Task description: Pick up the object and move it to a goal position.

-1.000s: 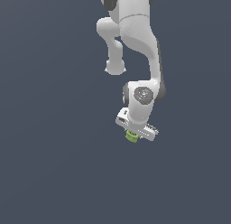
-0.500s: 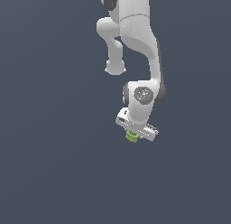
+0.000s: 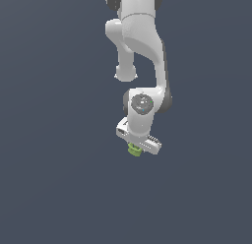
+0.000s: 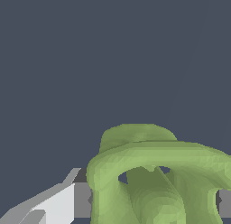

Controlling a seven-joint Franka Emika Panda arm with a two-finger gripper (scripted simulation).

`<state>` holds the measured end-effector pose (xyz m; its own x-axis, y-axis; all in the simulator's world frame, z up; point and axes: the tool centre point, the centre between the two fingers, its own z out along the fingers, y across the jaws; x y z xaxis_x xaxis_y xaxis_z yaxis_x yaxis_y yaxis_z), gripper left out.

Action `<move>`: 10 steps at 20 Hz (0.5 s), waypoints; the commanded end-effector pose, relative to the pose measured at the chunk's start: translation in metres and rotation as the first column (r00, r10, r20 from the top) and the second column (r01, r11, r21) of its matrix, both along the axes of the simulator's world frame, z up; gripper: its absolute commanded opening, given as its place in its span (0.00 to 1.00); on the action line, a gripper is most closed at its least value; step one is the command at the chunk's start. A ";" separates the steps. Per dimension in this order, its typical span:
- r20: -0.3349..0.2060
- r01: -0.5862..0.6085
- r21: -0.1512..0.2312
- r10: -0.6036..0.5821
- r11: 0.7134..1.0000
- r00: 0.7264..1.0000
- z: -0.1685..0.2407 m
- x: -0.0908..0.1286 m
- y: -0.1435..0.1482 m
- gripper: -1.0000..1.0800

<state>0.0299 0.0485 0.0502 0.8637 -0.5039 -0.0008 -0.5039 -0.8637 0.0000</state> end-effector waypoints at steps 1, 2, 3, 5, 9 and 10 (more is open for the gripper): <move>0.001 0.002 0.000 -0.002 1.000 1.000 0.005 0.005 -0.025 0.00; 0.001 0.002 0.000 -0.002 1.000 1.000 0.007 0.008 -0.036 0.00; 0.001 0.002 0.000 -0.002 1.000 1.000 0.010 0.010 -0.048 0.00; 0.001 0.002 0.000 -0.002 1.000 1.000 0.015 0.016 -0.071 0.00; 0.001 0.002 0.000 -0.002 1.000 1.000 0.024 0.027 -0.115 0.00; 0.001 0.002 0.000 -0.002 1.000 1.000 0.026 0.029 -0.125 0.00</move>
